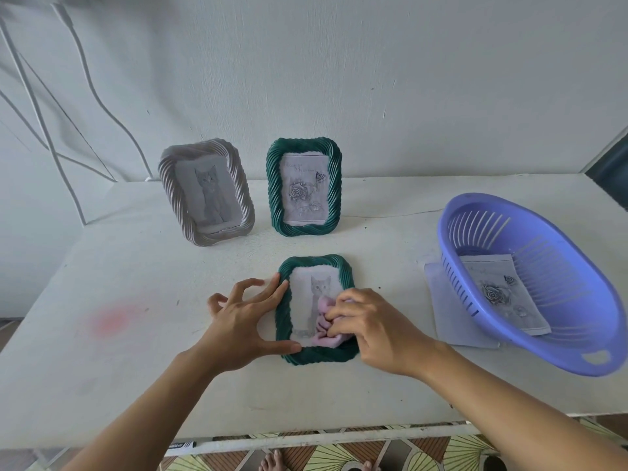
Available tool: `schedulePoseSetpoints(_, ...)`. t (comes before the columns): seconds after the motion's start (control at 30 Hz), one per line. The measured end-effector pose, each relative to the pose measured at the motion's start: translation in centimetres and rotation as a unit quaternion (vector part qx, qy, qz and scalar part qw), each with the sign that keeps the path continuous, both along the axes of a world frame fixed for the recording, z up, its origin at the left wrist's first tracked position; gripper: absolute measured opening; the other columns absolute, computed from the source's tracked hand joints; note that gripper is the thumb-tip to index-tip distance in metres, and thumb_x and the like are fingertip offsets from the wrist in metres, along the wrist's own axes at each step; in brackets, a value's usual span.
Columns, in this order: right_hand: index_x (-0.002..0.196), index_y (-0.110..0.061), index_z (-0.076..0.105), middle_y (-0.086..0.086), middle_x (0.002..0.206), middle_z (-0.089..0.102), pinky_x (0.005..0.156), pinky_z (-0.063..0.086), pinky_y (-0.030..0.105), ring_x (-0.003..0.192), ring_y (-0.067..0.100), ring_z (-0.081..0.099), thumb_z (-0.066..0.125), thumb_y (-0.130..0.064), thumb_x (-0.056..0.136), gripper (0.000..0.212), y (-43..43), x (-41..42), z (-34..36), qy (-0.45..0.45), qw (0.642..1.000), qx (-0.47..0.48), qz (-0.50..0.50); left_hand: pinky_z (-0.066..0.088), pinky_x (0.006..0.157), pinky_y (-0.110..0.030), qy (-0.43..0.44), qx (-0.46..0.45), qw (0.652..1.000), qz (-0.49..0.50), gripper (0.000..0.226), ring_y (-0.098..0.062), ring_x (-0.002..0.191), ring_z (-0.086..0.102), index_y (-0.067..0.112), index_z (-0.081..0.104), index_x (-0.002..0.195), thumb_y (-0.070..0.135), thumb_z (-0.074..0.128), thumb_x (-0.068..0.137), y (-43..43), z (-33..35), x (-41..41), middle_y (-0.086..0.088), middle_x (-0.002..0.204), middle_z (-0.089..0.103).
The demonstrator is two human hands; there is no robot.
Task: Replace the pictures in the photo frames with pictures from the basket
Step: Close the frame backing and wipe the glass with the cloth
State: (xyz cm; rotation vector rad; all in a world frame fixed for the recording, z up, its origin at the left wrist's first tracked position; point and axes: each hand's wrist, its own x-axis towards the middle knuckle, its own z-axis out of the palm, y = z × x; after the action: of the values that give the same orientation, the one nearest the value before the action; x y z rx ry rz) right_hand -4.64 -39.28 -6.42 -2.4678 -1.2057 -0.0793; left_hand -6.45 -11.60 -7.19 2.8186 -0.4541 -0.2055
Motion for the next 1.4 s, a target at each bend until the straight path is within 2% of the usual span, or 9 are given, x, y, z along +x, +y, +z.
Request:
schedulePoseSetpoints(0.13,0.098,-0.02,0.079,-0.005,0.101,0.071,0.089,0.045,0.033,0.103,0.022,0.054,0.061,0.014,0.068,0.049,-0.8,1.3,0.1,-0.047,0.997,-0.019,-0.056,0.007,0.096,-0.035,0.004,-0.004,1.0,-0.001,0.103,-0.001,0.142,0.004,0.056,-0.004,0.151,0.096,0.042,0.068,0.0,0.0,0.0,0.039,0.154,-0.007)
schedulePoseSetpoints(0.27,0.105,-0.018,0.077,0.0,0.108,0.071,0.081,0.05,0.043,0.1,0.026,0.054,0.06,0.015,0.073,0.048,0.1,4.6,-0.2,-0.066,0.992,-0.028,-0.105,0.006,0.096,-0.036,0.006,-0.005,1.0,-0.001,0.103,-0.002,0.142,0.004,0.055,-0.005,0.151,0.096,0.041,0.068,-0.1,0.0,0.0,0.038,0.155,-0.006)
schedulePoseSetpoints(0.4,0.114,-0.02,0.073,0.002,0.114,0.07,0.08,0.049,0.041,0.099,0.027,0.055,0.06,0.006,0.081,0.044,2.4,6.0,-0.1,-0.072,0.99,-0.023,-0.119,0.008,0.099,-0.038,0.008,0.004,1.0,0.001,0.103,-0.002,0.142,0.002,0.055,-0.008,0.15,0.097,0.038,0.069,-0.1,0.1,0.0,0.038,0.155,-0.009)
schedulePoseSetpoints(0.53,0.119,-0.015,0.069,0.001,0.12,0.068,0.092,0.05,0.041,0.11,0.024,0.055,0.054,-0.011,0.093,0.031,5.5,4.0,-0.4,-0.054,0.994,0.004,-0.096,0.013,0.099,-0.039,-0.006,0.006,1.0,0.001,0.104,-0.003,0.142,0.007,0.055,-0.007,0.151,0.097,0.039,0.068,-0.3,0.3,-0.2,0.043,0.152,-0.007)
schedulePoseSetpoints(0.7,0.111,-0.016,0.071,-0.003,0.116,0.068,0.094,0.046,0.038,0.114,0.019,0.051,0.051,-0.018,0.099,0.024,4.6,2.5,-0.8,0.001,0.998,0.032,-0.061,0.013,0.098,-0.038,-0.004,0.012,1.0,0.008,0.105,-0.002,0.142,0.007,0.056,-0.006,0.151,0.099,0.038,0.066,-0.1,0.1,-0.1,0.04,0.156,-0.005)
schedulePoseSetpoints(0.87,0.097,-0.014,0.073,-0.005,0.1,0.068,0.094,0.042,0.034,0.111,0.015,0.05,0.037,-0.019,0.093,0.036,1.7,0.5,0.0,0.042,0.999,-0.004,-0.002,0.009,0.095,-0.036,-0.005,0.005,1.0,0.005,0.104,-0.001,0.141,0.007,0.058,-0.008,0.149,0.099,0.039,0.065,0.0,0.0,0.0,0.041,0.154,-0.007)
schedulePoseSetpoints(1.03,0.093,-0.015,0.072,-0.007,0.096,0.067,0.088,0.041,0.032,0.106,0.016,0.051,0.051,-0.011,0.085,0.023,-0.6,0.6,0.9,-0.017,0.998,-0.055,-0.024,0.008,0.099,-0.037,0.006,0.007,1.0,0.006,0.106,-0.001,0.142,0.002,0.054,-0.006,0.151,0.099,0.038,0.066,0.0,0.0,0.1,0.037,0.157,-0.008)
schedulePoseSetpoints(1.17,0.093,-0.015,0.074,-0.007,0.096,0.069,0.088,0.04,0.029,0.105,0.017,0.052,0.058,-0.009,0.079,0.022,-0.4,1.1,0.9,-0.052,0.995,-0.067,-0.052,0.009,0.101,-0.039,0.008,0.006,1.0,0.007,0.105,-0.001,0.143,0.002,0.053,-0.005,0.152,0.098,0.039,0.067,-0.1,-0.1,0.0,0.036,0.157,-0.008)
schedulePoseSetpoints(1.4,0.081,-0.012,0.072,-0.003,0.092,0.068,0.079,0.045,0.038,0.097,0.024,0.056,0.064,0.001,0.07,0.019,0.9,4.2,1.4,-0.094,0.988,-0.074,-0.102,0.009,0.104,-0.043,0.015,0.0,1.0,0.006,0.102,-0.004,0.144,0.004,0.058,-0.009,0.147,0.098,0.039,0.067,-0.1,0.0,0.0,0.036,0.157,-0.006)
